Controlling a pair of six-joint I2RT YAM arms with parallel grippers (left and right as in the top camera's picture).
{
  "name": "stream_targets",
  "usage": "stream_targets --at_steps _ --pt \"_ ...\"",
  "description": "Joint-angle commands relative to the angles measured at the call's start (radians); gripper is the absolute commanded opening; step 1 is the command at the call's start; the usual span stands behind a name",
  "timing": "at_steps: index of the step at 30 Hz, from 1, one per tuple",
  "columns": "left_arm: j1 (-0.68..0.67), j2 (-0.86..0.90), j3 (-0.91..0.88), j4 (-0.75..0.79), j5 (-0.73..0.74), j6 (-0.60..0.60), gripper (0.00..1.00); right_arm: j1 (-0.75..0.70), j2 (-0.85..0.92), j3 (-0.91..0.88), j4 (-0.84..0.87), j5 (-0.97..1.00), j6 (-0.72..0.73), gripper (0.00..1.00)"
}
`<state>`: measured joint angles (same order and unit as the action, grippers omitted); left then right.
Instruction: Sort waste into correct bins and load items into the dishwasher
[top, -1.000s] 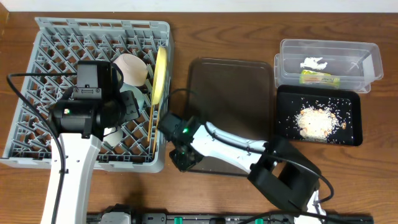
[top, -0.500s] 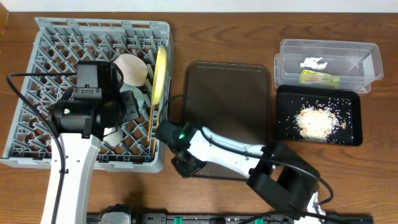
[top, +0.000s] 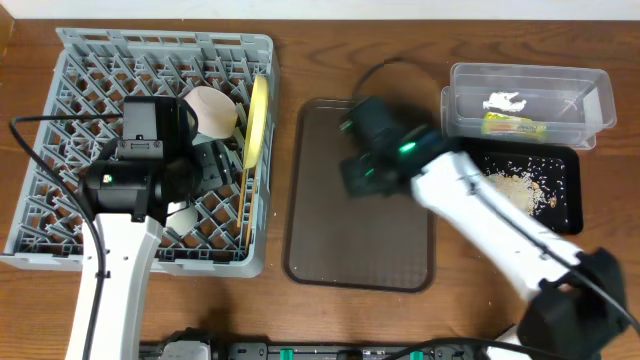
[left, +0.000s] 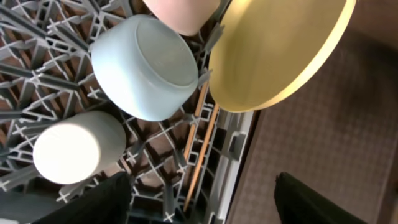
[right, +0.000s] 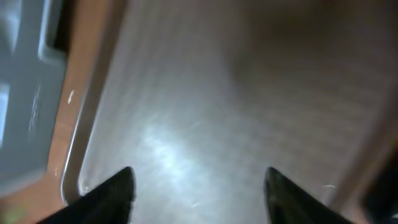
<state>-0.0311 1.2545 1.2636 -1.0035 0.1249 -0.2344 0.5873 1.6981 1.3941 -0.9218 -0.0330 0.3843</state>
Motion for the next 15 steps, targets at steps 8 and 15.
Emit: stream_targets --at_steps 8,15 --pt "-0.099 0.090 0.000 -0.178 -0.005 0.059 0.78 -0.415 -0.054 0.003 -0.131 -0.121 -0.140 0.87" --pt "-0.113 0.000 -0.010 -0.209 -0.031 0.065 0.84 -0.542 -0.183 -0.027 -0.181 -0.120 -0.191 0.97"
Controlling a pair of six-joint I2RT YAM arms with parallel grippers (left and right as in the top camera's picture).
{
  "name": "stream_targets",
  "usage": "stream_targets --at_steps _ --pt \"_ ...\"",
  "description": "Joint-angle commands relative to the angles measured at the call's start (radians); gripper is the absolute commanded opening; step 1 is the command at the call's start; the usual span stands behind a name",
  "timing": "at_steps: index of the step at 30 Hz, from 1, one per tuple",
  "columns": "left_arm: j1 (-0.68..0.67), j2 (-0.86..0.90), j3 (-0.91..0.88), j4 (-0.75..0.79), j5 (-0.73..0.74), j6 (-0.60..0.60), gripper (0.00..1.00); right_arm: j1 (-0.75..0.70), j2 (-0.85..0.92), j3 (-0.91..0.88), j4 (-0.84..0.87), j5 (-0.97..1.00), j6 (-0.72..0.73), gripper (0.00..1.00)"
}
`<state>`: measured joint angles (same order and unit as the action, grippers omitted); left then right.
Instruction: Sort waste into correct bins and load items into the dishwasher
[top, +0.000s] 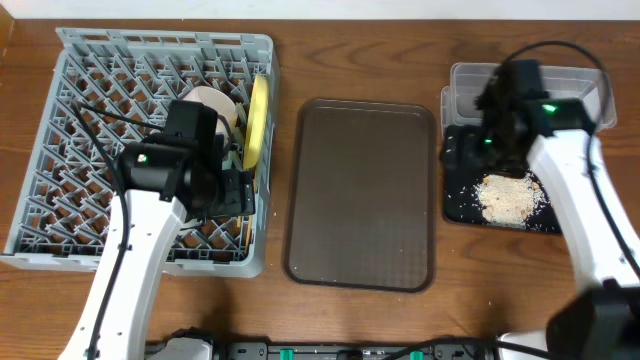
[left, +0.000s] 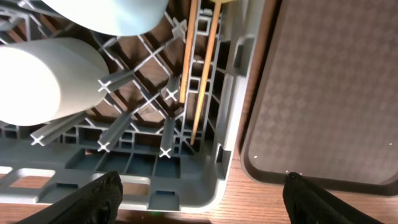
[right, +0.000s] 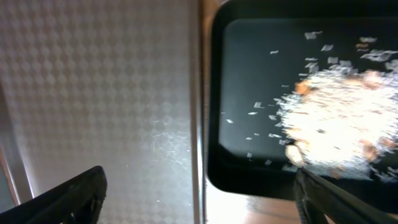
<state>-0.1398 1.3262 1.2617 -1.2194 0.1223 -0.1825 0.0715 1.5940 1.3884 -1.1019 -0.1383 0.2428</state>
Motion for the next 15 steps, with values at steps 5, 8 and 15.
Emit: stream_targets --at_steps 5,8,15 --pt "-0.019 -0.305 -0.095 0.107 -0.025 0.082 0.85 -0.029 -0.279 -0.209 0.115 0.039 -0.058 0.99" --pt "-0.046 -0.468 -0.177 0.172 -0.029 0.110 0.85 -0.018 -0.440 -0.350 0.211 0.083 -0.057 0.99" --pt "-0.050 -0.712 -0.253 0.210 -0.028 0.100 0.92 -0.022 -0.710 -0.472 0.189 0.187 -0.057 0.99"
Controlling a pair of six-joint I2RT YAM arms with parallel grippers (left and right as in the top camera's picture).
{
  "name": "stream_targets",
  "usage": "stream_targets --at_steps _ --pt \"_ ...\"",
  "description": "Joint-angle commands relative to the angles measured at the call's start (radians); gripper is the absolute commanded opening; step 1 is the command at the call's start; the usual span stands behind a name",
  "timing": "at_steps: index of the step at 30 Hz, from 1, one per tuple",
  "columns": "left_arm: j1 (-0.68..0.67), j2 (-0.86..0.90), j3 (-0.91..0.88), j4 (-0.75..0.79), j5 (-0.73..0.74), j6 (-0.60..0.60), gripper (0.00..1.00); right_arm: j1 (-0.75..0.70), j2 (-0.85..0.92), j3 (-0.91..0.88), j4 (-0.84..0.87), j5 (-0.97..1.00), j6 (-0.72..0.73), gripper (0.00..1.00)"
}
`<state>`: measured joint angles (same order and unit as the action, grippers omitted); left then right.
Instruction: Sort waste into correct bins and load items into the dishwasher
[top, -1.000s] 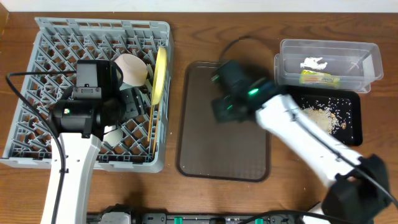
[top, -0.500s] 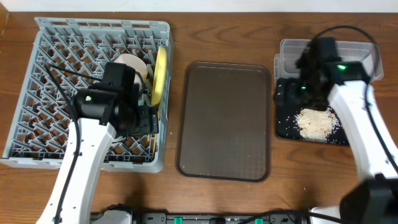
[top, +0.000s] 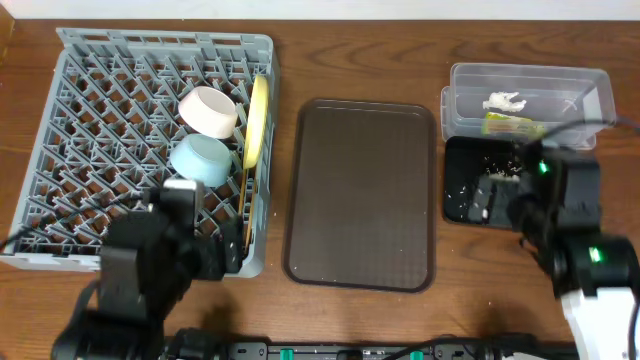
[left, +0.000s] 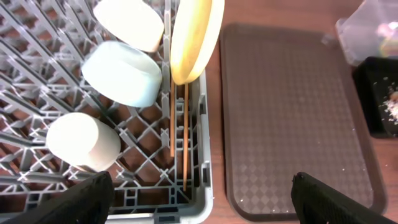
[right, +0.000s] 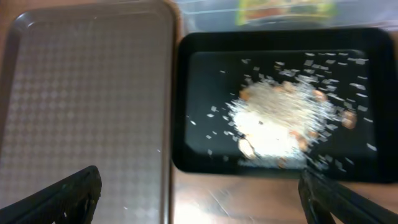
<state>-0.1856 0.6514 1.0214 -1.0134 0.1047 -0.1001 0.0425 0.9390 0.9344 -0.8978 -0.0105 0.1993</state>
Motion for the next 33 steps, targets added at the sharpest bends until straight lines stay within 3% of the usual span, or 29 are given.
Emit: stream_targets --at_steps 1,22,27,33 --pt "-0.004 -0.058 -0.012 0.004 -0.011 0.017 0.93 0.007 -0.077 -0.019 -0.036 0.059 -0.014 0.99" --pt "-0.004 -0.096 -0.012 0.001 -0.011 0.018 0.94 0.010 -0.153 -0.025 -0.201 0.066 -0.021 0.99" --pt "-0.004 -0.096 -0.012 0.001 -0.011 0.017 0.94 0.009 -0.243 -0.090 -0.029 0.066 -0.052 0.99" --pt "-0.004 -0.096 -0.012 0.001 -0.011 0.017 0.94 0.011 -0.493 -0.332 0.306 0.065 -0.066 0.99"
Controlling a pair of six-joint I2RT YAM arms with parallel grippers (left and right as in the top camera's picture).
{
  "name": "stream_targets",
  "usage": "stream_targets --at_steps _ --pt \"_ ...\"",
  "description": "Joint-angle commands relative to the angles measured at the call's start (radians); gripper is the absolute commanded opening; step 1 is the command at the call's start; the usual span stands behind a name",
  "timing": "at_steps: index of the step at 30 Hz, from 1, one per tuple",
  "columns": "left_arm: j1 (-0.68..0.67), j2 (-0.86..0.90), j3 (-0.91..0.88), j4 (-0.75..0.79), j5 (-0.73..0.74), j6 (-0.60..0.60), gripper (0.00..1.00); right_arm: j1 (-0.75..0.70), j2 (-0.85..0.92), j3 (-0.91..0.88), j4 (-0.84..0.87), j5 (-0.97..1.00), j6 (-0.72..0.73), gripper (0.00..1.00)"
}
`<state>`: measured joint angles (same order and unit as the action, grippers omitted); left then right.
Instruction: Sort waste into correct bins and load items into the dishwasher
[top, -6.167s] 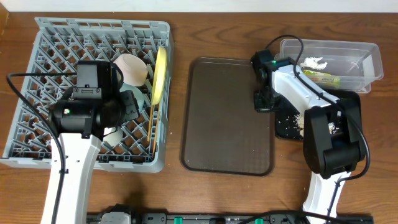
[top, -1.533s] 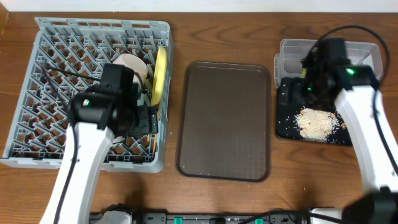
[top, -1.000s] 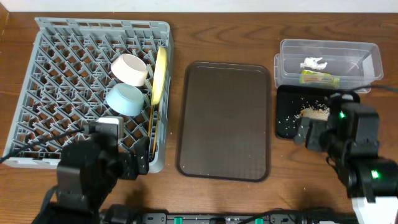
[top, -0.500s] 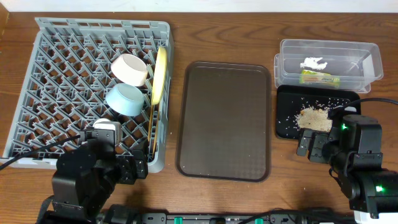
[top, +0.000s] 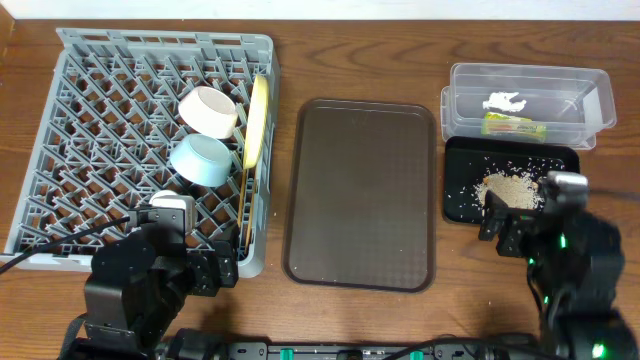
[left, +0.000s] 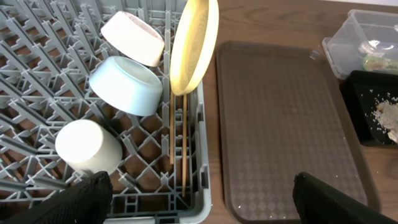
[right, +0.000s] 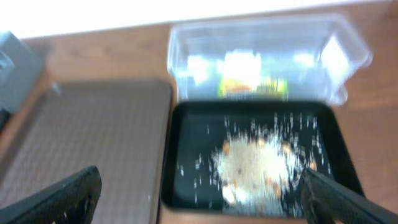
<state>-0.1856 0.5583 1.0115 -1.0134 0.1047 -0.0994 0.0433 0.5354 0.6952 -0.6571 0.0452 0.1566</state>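
Observation:
The grey dishwasher rack (top: 60, 130) holds a pink bowl (left: 132, 38), a pale blue bowl (left: 126, 85), a white cup (left: 88, 147), an upright yellow plate (left: 194, 46) and wooden chopsticks (left: 178, 143). The clear bin (top: 525, 98) holds wrappers. Food scraps (right: 264, 158) lie in the black bin (top: 460, 190). My left gripper (left: 199, 205) hangs open and empty over the rack's front right corner. Just as empty, my right gripper (right: 199, 199) is open above the black bin's near edge.
A bare brown tray (top: 362, 195) lies between the rack and the bins. Both arms stand near the table's front edge, the left one (top: 140, 295) by the rack and the right one (top: 575, 270) by the black bin.
Both arms have drawn a little further back toward the front edge. The wrist views take in more of the rack and the bins. Both grippers stay open and empty.
First my left gripper was low over the bowls in the rack and my right over the brown tray. Then the left was at the rack's right edge and the right over the black bin. After that both were back near the front edge, as now.

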Motion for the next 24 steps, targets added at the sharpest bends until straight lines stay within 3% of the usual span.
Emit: stream_targets --at_steps 1,7,14,18,24 --pt "-0.004 -0.003 -0.002 0.001 -0.011 0.016 0.94 0.010 -0.132 -0.138 0.122 0.006 -0.023 0.99" --pt "-0.004 -0.003 -0.002 0.001 -0.011 0.016 0.94 0.022 -0.356 -0.420 0.515 0.021 -0.024 0.99" --pt "-0.004 -0.003 -0.002 0.001 -0.011 0.016 0.94 0.023 -0.469 -0.694 0.962 0.021 -0.016 0.99" --pt "-0.004 -0.003 -0.002 0.001 -0.011 0.016 0.94 0.023 -0.512 -0.690 0.880 0.019 -0.089 0.99" --pt "-0.004 -0.003 -0.002 0.001 -0.011 0.016 0.94 0.022 -0.531 -0.690 0.605 -0.081 -0.158 0.99"
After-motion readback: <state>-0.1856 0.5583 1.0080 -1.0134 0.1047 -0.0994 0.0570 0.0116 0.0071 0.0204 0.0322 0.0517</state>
